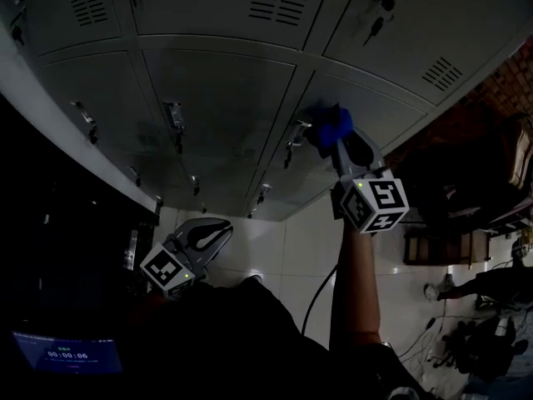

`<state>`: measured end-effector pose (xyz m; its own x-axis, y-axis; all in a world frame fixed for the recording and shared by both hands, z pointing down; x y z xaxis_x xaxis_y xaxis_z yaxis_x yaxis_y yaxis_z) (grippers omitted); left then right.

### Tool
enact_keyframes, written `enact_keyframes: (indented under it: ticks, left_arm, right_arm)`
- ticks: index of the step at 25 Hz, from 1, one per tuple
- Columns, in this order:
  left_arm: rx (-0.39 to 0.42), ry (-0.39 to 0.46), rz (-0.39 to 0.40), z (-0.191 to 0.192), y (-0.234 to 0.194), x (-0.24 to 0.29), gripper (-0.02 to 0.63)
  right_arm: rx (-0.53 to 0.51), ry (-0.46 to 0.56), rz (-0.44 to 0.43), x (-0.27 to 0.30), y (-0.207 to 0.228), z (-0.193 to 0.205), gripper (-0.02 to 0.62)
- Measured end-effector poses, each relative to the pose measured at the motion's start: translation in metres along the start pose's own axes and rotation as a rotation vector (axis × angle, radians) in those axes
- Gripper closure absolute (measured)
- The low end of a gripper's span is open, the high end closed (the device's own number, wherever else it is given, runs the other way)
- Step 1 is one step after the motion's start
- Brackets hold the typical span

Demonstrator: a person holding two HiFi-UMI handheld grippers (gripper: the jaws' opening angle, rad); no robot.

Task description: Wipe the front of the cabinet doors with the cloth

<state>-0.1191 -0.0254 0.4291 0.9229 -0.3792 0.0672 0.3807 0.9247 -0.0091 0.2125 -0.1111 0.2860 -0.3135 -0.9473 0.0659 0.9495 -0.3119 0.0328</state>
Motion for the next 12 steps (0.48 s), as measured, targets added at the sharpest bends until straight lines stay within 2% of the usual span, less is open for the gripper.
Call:
enact_keyframes:
  ticks: [5, 12]
  left_arm:
    - [-0.007, -0.027, -0.052, 0.006, -0.002, -0.027, 0.588]
    - [-0.019, -0.038, -0.088, 0.006, -0.005, -0.04, 0.588]
  right_arm:
    - [-0.012, -0.002, -0.051, 0.036, -0.024, 0.003, 0.523]
    - [0.007, -0.006, -0.04, 0.045, -0.019, 0.001, 0.523]
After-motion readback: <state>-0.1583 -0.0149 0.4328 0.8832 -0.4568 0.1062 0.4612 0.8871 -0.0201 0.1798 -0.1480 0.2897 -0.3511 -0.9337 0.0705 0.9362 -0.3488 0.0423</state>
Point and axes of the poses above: the fingertips, and each gripper's own axes: x forward along the fingers, y to its right, z out of its underside, the point moved 10 cm from there along -x, backward along the fingers, and after that the axes turned 6 degrees about x, right-handed, at the moved point
